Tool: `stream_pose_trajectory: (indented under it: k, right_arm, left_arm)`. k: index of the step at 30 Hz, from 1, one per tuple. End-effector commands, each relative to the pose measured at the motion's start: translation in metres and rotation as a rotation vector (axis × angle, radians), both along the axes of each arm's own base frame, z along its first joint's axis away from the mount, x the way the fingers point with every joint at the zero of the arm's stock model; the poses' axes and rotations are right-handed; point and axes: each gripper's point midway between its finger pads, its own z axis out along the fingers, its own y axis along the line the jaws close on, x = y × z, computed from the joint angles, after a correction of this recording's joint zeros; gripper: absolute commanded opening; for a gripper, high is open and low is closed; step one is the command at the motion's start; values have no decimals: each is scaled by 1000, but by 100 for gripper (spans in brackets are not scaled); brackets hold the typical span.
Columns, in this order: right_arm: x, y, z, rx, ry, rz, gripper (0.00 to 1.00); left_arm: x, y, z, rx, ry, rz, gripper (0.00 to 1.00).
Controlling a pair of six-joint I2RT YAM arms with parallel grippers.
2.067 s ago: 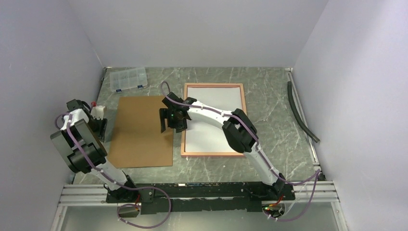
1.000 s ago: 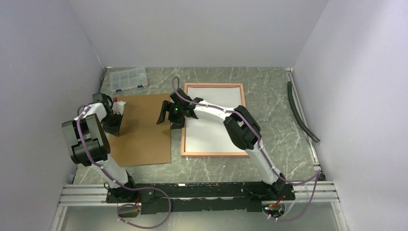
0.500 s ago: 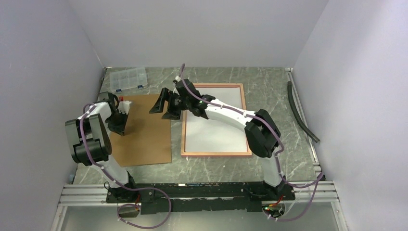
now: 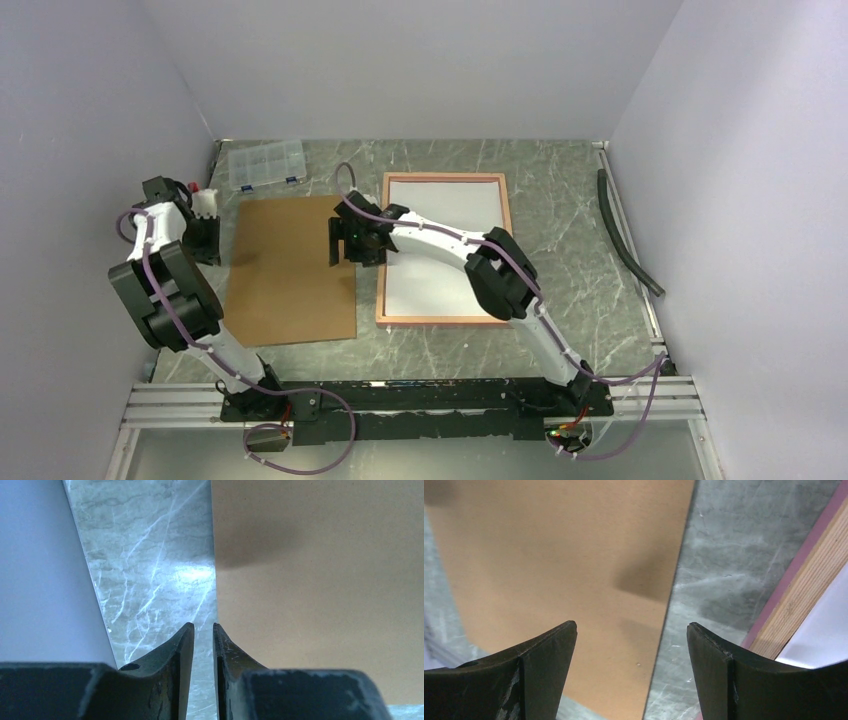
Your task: Put the photo into the frame
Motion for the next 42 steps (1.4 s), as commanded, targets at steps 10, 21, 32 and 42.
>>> stream_pose_trajectory:
  k: [10, 21, 32, 42]
  right_arm:
    - [11, -3, -11, -75, -70, -45, 85]
    - [8, 16, -28, -5, -2, -60, 86]
    - [-1, 51, 55, 389, 67, 0, 85]
    - [-5, 52, 128, 604, 91, 10, 84]
  left_arm:
    - [0, -20, -58, -16, 112, 44, 19]
    - [-11, -67, -87, -114, 224, -40, 16]
    - [-16, -93, -97, -173, 254, -95, 15]
    - [-16, -118, -97, -197, 259, -154, 14]
